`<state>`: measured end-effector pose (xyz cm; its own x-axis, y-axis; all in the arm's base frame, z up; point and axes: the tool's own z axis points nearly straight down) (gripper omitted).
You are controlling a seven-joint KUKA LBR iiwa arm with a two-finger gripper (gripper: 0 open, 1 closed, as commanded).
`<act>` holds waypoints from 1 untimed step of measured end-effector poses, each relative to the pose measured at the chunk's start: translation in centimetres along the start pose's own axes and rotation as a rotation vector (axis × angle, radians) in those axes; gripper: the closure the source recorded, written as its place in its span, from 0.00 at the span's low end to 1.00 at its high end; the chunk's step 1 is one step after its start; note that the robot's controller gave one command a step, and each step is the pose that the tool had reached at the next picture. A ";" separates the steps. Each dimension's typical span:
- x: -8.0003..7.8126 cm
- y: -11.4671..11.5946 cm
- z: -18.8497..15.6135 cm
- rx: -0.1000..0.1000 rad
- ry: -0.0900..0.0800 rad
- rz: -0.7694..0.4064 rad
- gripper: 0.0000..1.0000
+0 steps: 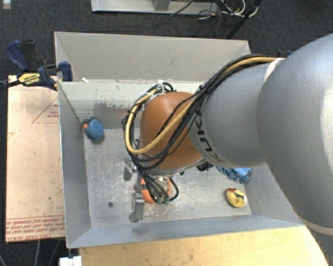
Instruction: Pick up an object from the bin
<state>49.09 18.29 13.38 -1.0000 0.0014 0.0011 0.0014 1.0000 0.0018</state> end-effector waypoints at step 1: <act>0.0 0.0 0.0 0.000 0.000 0.000 0.00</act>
Offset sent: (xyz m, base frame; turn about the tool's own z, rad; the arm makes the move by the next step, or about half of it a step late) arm 0.0246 -0.0848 -0.0565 0.1014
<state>49.09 18.29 13.38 -1.0000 0.0014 0.0011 0.0014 1.0000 0.0019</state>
